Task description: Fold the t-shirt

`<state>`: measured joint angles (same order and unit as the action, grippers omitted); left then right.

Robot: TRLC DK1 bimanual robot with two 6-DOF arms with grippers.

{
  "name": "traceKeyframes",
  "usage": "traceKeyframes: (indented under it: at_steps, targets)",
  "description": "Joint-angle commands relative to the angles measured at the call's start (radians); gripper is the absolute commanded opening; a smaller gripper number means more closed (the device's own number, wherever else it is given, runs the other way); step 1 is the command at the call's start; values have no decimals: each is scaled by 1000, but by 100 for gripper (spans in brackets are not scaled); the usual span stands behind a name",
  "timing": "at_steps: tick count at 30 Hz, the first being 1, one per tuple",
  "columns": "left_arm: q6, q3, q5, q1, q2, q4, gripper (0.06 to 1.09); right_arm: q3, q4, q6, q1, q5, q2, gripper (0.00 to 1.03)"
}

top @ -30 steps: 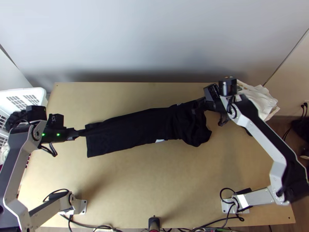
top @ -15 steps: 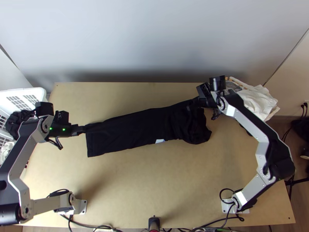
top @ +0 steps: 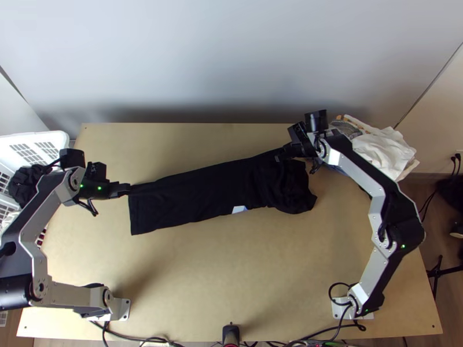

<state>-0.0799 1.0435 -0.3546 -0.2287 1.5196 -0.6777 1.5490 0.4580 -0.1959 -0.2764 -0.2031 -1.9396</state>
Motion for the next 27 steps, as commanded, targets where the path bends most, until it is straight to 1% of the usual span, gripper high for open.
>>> traceKeyframes:
  at_steps: [1,4,5,6,7,8,9,10,11,12,13,14,15,22,27]
  targets:
    - [-8,10,17,-6,65,50,9,16,1,1,0,2,-41,3]
    - [-6,23,20,2,90,63,9,13,1,9,0,2,-44,3]
    - [-6,27,22,2,99,67,9,13,1,12,0,2,-42,6]
    - [-6,30,22,2,109,69,9,13,1,18,-1,2,-42,17]
    - [-6,33,23,0,117,72,16,14,1,23,-3,2,-39,30]
    - [-6,35,23,0,120,73,31,16,1,27,-4,2,-38,46]
    - [-6,35,23,0,122,72,48,17,1,30,-6,2,-33,62]
    - [-6,35,28,2,119,67,64,22,1,38,-7,4,-30,76]
    - [-9,35,39,5,111,59,75,25,1,39,-9,4,-25,88]
    - [-14,35,48,9,99,49,84,28,1,39,-10,4,-19,98]
    - [-18,35,49,11,83,36,93,29,1,41,-12,2,-10,98]
    - [-18,36,52,12,63,23,99,29,1,41,-12,2,2,98]
    - [-20,38,52,11,44,9,103,28,1,46,-14,2,16,98]
    - [-50,23,51,5,-85,-149,103,17,2,101,-46,2,154,98]
    - [-63,-28,51,20,-127,-191,102,13,16,107,-90,2,231,98]
